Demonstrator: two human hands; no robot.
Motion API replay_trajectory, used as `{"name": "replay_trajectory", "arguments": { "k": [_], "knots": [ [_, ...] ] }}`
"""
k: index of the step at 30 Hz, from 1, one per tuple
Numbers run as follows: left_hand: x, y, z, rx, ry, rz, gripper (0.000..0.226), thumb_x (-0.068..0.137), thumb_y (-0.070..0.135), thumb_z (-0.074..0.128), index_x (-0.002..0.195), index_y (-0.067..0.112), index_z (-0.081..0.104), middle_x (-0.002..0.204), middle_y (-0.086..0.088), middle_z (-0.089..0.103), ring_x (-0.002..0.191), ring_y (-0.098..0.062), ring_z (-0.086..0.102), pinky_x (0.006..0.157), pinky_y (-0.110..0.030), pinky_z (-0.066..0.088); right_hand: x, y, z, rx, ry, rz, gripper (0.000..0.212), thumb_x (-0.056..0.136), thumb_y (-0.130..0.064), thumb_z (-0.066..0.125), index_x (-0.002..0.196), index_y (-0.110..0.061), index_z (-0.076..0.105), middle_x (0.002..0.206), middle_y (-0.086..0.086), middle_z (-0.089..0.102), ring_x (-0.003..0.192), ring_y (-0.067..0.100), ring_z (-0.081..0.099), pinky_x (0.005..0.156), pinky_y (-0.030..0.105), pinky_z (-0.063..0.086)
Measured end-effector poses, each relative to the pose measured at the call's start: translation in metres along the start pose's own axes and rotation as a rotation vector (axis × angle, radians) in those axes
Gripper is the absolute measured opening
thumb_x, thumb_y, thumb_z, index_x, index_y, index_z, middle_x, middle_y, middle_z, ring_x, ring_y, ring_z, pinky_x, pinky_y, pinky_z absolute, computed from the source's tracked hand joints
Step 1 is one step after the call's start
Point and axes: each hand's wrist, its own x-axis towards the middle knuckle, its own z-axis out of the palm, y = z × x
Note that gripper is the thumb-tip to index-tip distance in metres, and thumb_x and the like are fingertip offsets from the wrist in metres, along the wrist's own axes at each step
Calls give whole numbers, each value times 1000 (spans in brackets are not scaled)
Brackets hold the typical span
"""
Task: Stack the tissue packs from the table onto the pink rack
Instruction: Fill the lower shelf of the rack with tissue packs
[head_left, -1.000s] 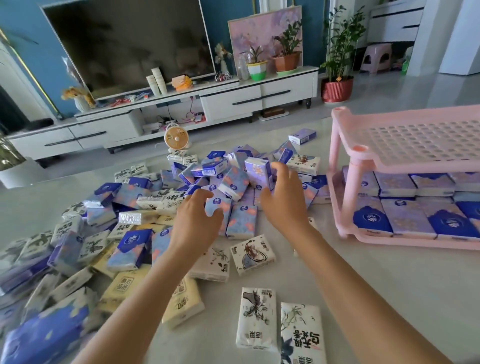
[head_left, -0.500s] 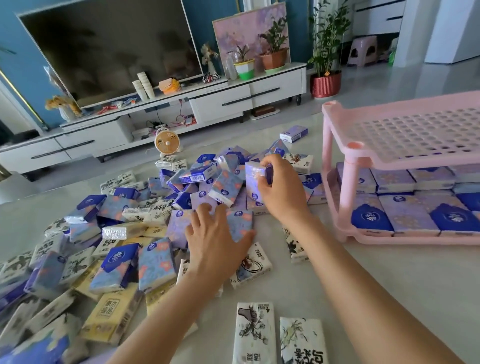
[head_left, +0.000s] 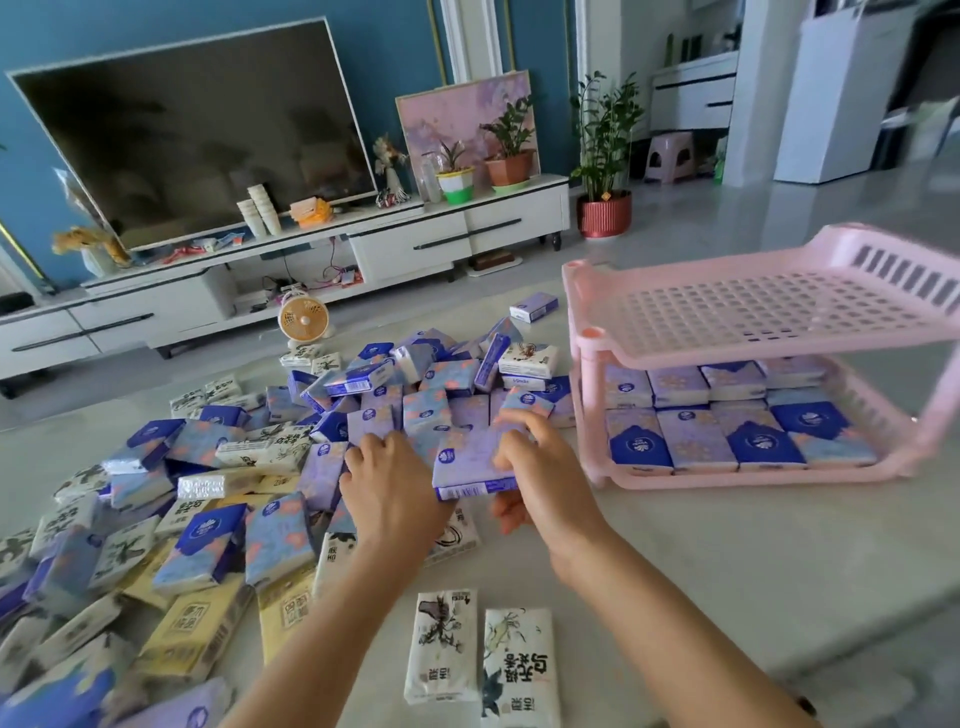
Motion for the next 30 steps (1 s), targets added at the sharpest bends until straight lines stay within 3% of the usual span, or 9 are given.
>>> {"name": "replay_trajectory", "arguments": {
  "k": [3, 6, 9, 13, 17, 22, 24, 27, 30],
  "knots": [
    [-37, 9, -20, -83, 33, 4, 57, 82, 54, 53, 113, 7, 46, 117, -11, 50, 112, -30, 45, 83, -36, 41, -26, -6, -29, 15, 37, 16, 14, 86, -9, 44, 90, -15, 55, 63, -5, 52, 42, 15, 37, 35, 16, 26],
    [-84, 28, -45, -111, 33, 79, 47, 79, 59, 44, 101, 18, 49, 101, 0, 51, 103, -23, 51, 70, -31, 38, -40, -6, -68, 68, 252, -10, 12, 87, -12, 46, 77, -15, 52, 47, -11, 48, 42, 13, 35, 34, 13, 24],
    [-120, 60, -55, -137, 70, 249, 39, 77, 62, 39, 95, 28, 45, 90, 9, 42, 101, -13, 51, 67, -26, 31, -37, -4, -108, 126, 540, -110, 15, 85, -9, 48, 73, -17, 46, 60, 2, 45, 48, 16, 35, 35, 15, 27],
    [-131, 128, -46, -339, 167, 312, 37, 77, 59, 39, 89, 26, 51, 89, 7, 56, 89, -16, 59, 63, -27, 39, -18, 6, -152, 98, 754, -147, 14, 70, -19, 57, 79, -19, 46, 69, 8, 55, 54, 19, 42, 50, 28, 30],
    [-109, 184, -10, -569, 189, 229, 46, 72, 52, 44, 86, 10, 59, 82, -8, 63, 80, -30, 62, 60, -35, 46, -3, 14, -169, 68, 807, -165, 30, 67, -23, 56, 91, -6, 52, 80, 13, 58, 65, 24, 50, 60, 32, 40],
    [-84, 200, 35, -407, 287, 160, 60, 56, 40, 83, 95, 0, 63, 69, -13, 57, 59, -30, 59, 49, -30, 47, 15, 14, -172, 10, 845, -193, 32, 64, -30, 53, 90, -11, 53, 82, 12, 59, 73, 31, 56, 75, 51, 51],
    [-84, 201, 46, -378, 270, 120, 64, 50, 40, 86, 94, 0, 65, 68, -12, 56, 59, -29, 57, 49, -29, 46, 19, 14, -172, 4, 822, -154, 24, 70, -25, 57, 89, -12, 51, 81, 11, 59, 73, 34, 59, 70, 47, 53],
    [-79, 204, 55, -325, 243, 106, 59, 49, 45, 85, 85, 2, 66, 64, -11, 54, 57, -27, 56, 47, -28, 43, 22, 17, -171, 5, 736, -98, 11, 79, -10, 56, 83, -7, 46, 65, 8, 44, 48, 23, 44, 42, 23, 42],
    [-72, 204, 59, -288, 246, 93, 57, 49, 47, 84, 81, 3, 66, 64, -11, 54, 57, -27, 55, 46, -28, 41, 23, 19, -169, -10, 675, -36, 15, 81, -12, 55, 90, -2, 50, 74, 16, 54, 51, 24, 50, 47, 26, 48]
  ]
}}
